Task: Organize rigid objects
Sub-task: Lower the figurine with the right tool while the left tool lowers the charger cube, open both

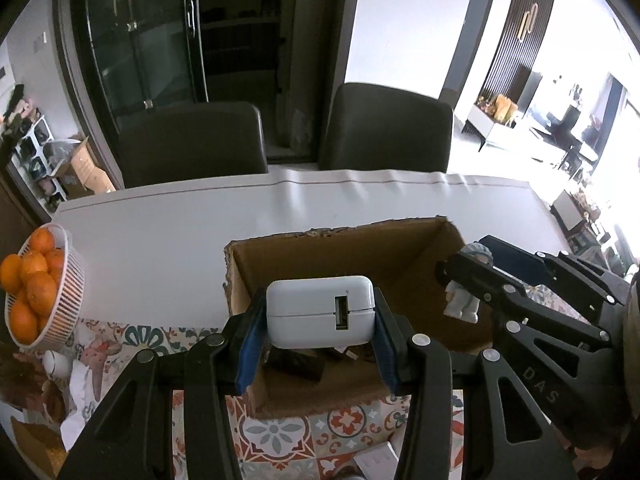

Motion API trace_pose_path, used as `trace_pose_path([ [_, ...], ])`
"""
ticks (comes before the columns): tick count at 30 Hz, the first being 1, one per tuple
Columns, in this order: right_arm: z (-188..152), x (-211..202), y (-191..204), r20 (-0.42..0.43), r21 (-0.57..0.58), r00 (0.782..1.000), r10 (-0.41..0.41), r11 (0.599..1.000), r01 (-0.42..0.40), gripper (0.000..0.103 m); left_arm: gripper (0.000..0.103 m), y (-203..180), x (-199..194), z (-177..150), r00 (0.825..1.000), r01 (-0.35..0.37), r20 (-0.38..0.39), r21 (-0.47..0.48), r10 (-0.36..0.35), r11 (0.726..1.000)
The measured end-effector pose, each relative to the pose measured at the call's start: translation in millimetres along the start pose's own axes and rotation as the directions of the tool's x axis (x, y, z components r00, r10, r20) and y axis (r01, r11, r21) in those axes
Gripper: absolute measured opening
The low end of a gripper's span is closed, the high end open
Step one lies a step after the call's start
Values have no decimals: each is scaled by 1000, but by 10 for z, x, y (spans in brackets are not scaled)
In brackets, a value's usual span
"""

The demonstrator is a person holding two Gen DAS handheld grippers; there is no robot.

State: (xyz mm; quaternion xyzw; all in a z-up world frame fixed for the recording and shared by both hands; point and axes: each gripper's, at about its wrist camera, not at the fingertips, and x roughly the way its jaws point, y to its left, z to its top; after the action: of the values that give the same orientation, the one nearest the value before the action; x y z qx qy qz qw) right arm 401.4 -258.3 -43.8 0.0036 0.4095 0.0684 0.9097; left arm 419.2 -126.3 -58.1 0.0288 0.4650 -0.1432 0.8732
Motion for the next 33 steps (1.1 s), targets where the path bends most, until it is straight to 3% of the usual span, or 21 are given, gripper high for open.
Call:
trace_pose_path([
  [10, 52, 564, -167, -137, -9, 990, 10, 1000, -11, 31, 47, 11, 510, 90, 993, -26, -113, 33, 30, 999],
  [24, -117, 1031, -277, -271, -20, 963, 2, 1000, -8, 31, 47, -44, 981, -46, 968, -30, -247, 63, 45, 998],
  [33, -173, 1086, -187, -297, -85, 955, -18, 996, -8, 35, 54, -80, 929, -47, 969, -63, -233, 61, 76, 996],
])
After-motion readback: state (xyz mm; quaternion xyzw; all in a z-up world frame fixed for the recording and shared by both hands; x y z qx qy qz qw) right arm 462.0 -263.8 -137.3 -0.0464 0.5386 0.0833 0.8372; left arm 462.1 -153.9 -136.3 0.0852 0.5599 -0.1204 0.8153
